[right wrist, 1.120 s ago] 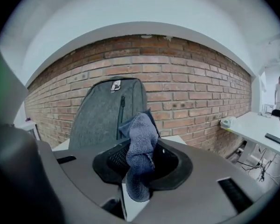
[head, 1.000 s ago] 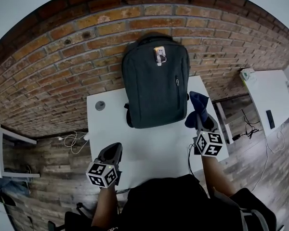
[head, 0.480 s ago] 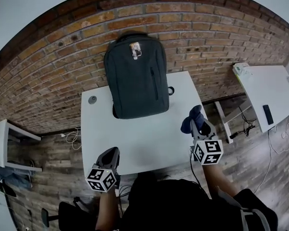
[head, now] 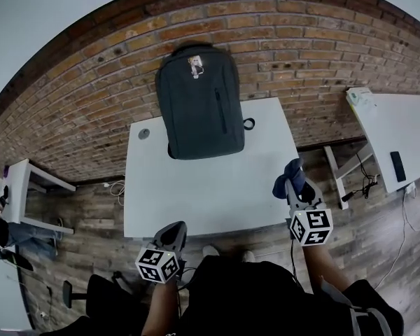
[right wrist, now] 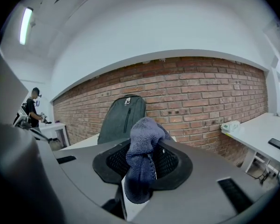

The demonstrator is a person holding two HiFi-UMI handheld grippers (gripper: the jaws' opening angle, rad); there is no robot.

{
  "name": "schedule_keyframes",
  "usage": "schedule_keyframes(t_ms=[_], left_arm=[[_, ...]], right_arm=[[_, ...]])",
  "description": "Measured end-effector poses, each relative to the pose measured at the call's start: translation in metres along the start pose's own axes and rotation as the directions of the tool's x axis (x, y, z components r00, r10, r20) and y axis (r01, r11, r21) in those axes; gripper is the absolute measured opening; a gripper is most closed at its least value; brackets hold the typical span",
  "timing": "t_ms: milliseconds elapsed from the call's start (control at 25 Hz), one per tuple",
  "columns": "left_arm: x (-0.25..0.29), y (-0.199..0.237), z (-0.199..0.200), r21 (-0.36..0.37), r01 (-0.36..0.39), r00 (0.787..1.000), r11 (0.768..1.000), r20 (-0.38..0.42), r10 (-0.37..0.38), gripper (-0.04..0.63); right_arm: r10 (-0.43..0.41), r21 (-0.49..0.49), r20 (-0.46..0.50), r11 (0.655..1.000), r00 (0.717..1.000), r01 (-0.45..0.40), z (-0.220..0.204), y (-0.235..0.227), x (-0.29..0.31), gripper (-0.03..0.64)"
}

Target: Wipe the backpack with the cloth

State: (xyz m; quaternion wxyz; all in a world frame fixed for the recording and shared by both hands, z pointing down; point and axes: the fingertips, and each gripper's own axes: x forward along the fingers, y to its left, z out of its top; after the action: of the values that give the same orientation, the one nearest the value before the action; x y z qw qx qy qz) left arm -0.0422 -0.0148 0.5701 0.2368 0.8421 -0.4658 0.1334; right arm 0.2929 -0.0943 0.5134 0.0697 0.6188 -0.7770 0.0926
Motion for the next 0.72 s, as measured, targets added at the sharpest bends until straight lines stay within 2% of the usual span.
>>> schedule_keyframes(t_ms=[160,280,400,720], left_arm=[[-0.004,-0.008,0.006,0.023,-0.001,1.0,1.0,-0.005,0.002,-0.005],[-0.007,-0.01,0.006,0.038,0.001,1.0,0.999,-0.011,-0.001,-0.005],[-0.013,-0.011,0.005,0.057,0.012,1.0,0.998,-0.013,-0.011,-0.005],[-0.058,-0.008,-0.016,0.056,0.016,1.0,0.998,-0.003,-0.016,-0.005]], right_arm=[[-0.01,0.019,-0.03,1.0,0.999,0.011,-0.008,-0.003,-0.006,0.103],[-0.009,-0.007,-0.007,1.0,1.0,0.009,-0.007,0.003,-0.011,0.103],[0.007,0.029,0.012,1.0,1.0,-0.007,-0.002,0.011,-0.014,0.103],[0.063,0.029,0.034,0.998,0.997,-0.064,0.004,0.064,-0.043,0.103]])
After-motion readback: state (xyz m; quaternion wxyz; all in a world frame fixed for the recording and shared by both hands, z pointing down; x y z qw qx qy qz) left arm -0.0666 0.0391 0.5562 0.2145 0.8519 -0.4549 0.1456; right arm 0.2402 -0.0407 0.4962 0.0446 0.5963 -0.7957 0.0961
